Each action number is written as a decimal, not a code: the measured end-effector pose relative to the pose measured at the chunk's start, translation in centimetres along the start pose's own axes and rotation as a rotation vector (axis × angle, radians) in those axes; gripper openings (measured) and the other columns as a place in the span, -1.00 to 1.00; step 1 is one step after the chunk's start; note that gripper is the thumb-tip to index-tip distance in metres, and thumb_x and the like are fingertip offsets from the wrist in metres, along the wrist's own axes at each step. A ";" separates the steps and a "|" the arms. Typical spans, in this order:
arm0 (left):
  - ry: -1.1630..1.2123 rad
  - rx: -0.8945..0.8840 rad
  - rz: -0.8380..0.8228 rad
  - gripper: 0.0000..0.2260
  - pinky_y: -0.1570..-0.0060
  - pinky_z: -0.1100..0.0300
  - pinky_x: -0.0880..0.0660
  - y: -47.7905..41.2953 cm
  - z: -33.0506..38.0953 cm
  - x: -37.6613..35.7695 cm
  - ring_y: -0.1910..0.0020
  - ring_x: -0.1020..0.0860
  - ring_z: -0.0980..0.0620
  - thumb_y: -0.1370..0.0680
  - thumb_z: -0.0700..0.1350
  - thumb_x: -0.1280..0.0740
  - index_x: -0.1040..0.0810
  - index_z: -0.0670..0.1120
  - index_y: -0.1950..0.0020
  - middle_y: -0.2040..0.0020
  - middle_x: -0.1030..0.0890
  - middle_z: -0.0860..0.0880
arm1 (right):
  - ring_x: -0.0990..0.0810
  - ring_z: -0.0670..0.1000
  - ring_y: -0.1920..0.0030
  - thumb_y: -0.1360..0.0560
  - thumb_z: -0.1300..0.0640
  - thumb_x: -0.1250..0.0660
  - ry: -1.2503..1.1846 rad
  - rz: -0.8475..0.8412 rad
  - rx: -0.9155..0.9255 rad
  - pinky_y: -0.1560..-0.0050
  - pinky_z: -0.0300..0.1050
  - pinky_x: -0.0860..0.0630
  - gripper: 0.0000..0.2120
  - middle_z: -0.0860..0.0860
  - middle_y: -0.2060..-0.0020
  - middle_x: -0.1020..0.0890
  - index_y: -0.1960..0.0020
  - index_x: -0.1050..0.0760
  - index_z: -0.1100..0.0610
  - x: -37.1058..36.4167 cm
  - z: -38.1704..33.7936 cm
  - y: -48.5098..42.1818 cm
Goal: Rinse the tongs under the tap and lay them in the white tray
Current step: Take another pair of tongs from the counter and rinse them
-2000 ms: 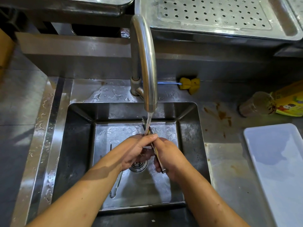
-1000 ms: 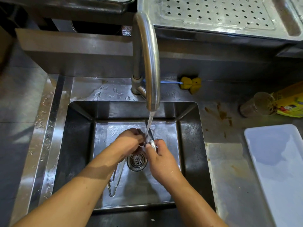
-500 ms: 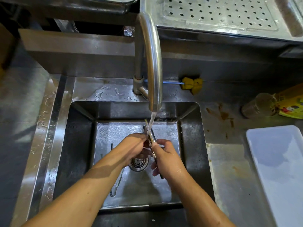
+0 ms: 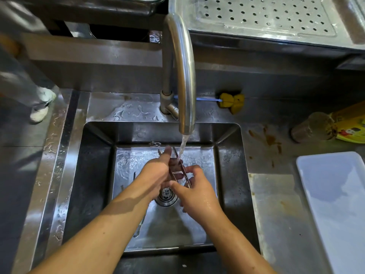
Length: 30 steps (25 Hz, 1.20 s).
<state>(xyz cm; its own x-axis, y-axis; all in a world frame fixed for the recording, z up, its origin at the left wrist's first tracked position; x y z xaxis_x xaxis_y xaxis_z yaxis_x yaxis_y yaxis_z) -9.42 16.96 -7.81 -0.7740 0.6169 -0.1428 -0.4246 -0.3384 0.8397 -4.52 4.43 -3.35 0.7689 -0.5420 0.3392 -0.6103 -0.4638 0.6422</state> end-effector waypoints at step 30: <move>-1.403 -0.064 0.258 -0.64 -0.01 0.05 -0.51 -8.7 -12.8 13.4 -0.20 -0.65 -0.20 -0.60 0.15 -0.34 -0.55 -0.07 -0.25 -0.24 -0.68 -0.16 | -0.53 0.02 0.49 -0.58 -0.15 -0.38 -0.433 -0.336 -0.374 0.50 -0.17 -0.49 -0.61 0.10 0.33 -0.64 -0.12 -0.52 0.19 -4.4 -4.3 -6.0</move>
<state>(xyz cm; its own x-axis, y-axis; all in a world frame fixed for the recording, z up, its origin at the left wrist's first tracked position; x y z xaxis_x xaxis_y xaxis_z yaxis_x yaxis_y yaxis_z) -22.15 19.08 -23.74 0.2497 0.7018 0.6672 -0.3955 -0.5550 0.7318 -3.41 12.60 -5.70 0.7124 -0.6788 -0.1780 -0.1833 -0.4248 0.8865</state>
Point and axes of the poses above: each hand's wrist, its own y-axis away from the middle knuckle, its own x-axis out of the back of the hand, z = x × y, the point moved 3 cm from there along -y, towards the middle knuckle
